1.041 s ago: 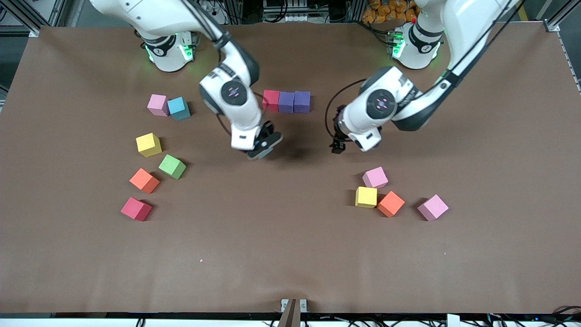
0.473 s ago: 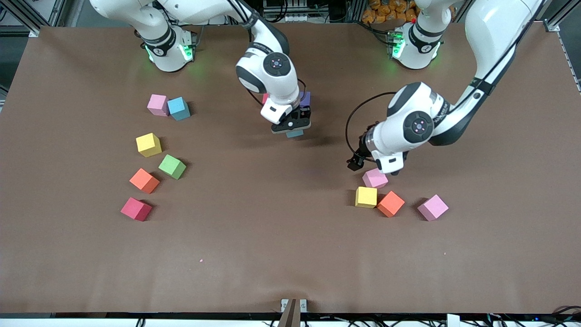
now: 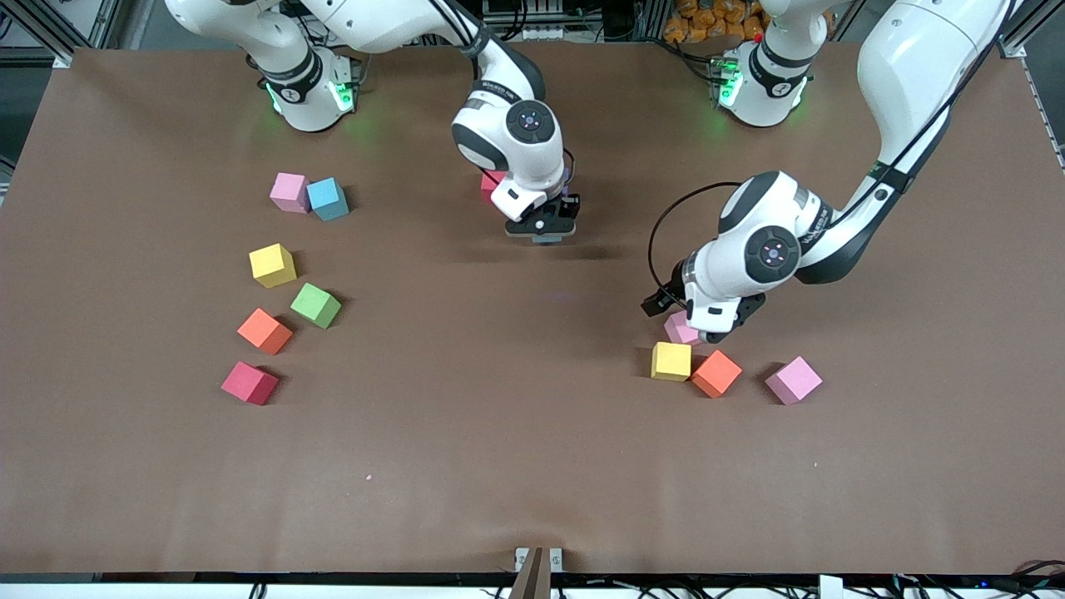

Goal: Form number 2 with 11 blocks

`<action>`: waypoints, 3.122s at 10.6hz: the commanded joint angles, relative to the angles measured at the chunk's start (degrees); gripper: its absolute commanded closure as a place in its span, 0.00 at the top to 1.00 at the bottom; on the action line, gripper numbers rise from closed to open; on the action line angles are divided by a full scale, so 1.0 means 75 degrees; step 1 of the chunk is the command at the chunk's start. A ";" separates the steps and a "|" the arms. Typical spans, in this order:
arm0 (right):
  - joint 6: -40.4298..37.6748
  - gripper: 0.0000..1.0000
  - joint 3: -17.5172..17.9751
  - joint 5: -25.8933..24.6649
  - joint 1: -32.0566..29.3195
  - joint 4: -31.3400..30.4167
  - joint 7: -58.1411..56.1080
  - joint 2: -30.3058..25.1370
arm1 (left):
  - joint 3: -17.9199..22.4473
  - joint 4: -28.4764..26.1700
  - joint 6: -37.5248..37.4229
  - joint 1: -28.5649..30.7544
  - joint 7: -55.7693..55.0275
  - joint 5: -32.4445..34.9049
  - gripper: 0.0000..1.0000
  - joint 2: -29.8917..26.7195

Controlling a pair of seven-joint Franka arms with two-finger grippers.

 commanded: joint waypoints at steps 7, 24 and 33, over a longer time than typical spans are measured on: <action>-0.0094 0.33 -0.0071 -0.0256 0.0405 0.0233 0.0618 0.0406 | 0.0895 0.0859 -0.0207 -0.0819 0.0848 0.1117 1.00 0.0695; -0.0094 1.00 -0.0094 -0.0267 0.0405 0.0338 0.0606 0.0523 | 0.1236 0.1152 -0.0160 -0.0866 0.1891 0.1492 0.64 0.1153; -0.2069 1.00 -0.0667 -0.0185 -0.0261 0.0082 -0.1717 -0.1701 | 0.1177 0.1317 -0.0254 -0.1662 0.1575 0.1410 0.42 0.1036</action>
